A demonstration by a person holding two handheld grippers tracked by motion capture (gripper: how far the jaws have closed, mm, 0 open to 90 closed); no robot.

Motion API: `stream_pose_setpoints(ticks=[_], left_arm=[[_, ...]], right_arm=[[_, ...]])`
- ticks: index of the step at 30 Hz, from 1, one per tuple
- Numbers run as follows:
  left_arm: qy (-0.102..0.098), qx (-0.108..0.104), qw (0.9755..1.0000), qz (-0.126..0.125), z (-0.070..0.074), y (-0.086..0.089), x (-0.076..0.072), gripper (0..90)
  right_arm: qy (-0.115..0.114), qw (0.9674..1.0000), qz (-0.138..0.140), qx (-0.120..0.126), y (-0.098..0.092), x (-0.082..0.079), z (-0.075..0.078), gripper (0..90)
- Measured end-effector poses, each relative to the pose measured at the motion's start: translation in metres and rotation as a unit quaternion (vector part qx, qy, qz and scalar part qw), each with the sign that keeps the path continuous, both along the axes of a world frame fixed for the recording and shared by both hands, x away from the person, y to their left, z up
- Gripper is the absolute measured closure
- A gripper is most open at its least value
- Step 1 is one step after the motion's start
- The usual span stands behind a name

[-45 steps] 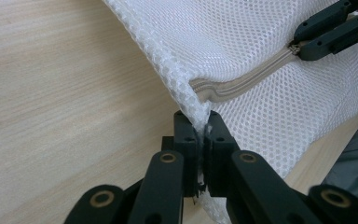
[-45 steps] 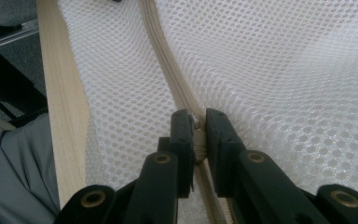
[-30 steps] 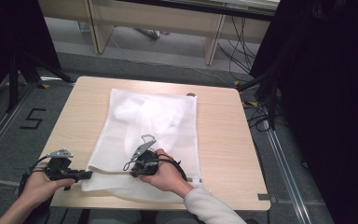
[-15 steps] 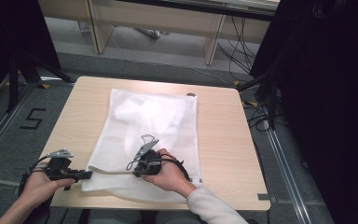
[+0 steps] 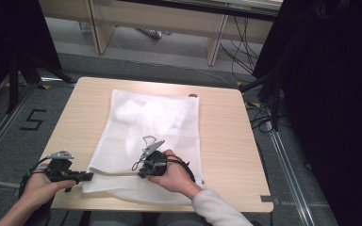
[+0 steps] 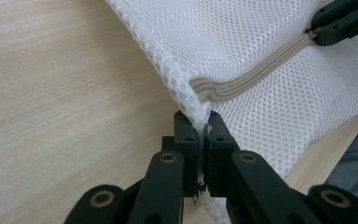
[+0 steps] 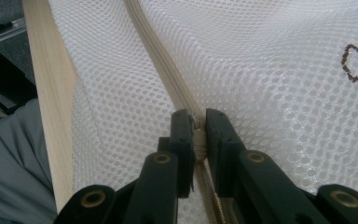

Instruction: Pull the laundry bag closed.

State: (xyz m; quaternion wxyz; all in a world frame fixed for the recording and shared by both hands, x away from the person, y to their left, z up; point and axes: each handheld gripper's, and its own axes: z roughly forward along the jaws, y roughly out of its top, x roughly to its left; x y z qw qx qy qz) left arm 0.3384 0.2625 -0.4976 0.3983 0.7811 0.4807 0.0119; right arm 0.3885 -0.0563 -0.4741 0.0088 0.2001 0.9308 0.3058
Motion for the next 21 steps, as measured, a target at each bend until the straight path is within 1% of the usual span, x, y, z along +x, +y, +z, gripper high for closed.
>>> stream_pose_setpoints(ticks=[1, 2, 4, 7, 9, 10, 13, 14, 16, 21], left_arm=[[0.001, 0.000, 1.0000, 0.000, 0.0000, 0.0002, 0.0001, 85.4], [0.000, 0.001, 1.0000, 0.000, 0.0000, 0.0002, 0.0001, 85.4], [0.001, 0.000, 1.0000, 0.000, 0.0000, 0.0002, 0.0001, 85.4], [0.000, 0.000, 1.0000, 0.000, -0.0001, 0.0002, 0.0000, 85.4], [0.000, -0.001, 1.0000, -0.003, -0.0003, 0.0002, 0.0001, 85.4], [-0.005, -0.001, 1.0000, -0.002, -0.0007, -0.0002, -0.0002, 85.4], [-0.001, 0.002, 1.0000, -0.004, 0.0000, 0.0002, -0.0001, 85.5], [-0.005, -0.001, 1.0000, 0.001, -0.0007, -0.0005, -0.0004, 85.5], [0.001, -0.001, 1.0000, -0.004, -0.0002, 0.0003, 0.0001, 85.5], [0.001, -0.001, 1.0000, -0.003, -0.0006, 0.0001, 0.0000, 85.4]], right_arm=[[0.000, 1.0000, -0.002, 0.002, -0.0002, -0.0003, -0.0002, 82.6], [-0.005, 1.0000, 0.007, 0.003, -0.0005, 0.0009, -0.0005, 82.6], [-0.002, 1.0000, 0.004, 0.001, -0.0011, 0.0001, -0.0005, 82.6], [-0.003, 1.0000, 0.005, 0.000, -0.0020, 0.0006, -0.0002, 82.6], [-0.003, 1.0000, 0.004, 0.003, -0.0024, 0.0006, -0.0007, 82.6], [-0.002, 1.0000, 0.005, 0.004, -0.0026, 0.0007, -0.0008, 82.6], [-0.002, 1.0000, 0.003, 0.002, -0.0042, 0.0010, -0.0007, 82.6], [-0.005, 1.0000, 0.003, 0.002, -0.0042, 0.0007, -0.0009, 82.6], [-0.003, 1.0000, 0.004, 0.002, -0.0051, 0.0009, -0.0006, 82.6], [-0.003, 1.0000, 0.000, 0.002, -0.0067, 0.0008, -0.0007, 82.6]])
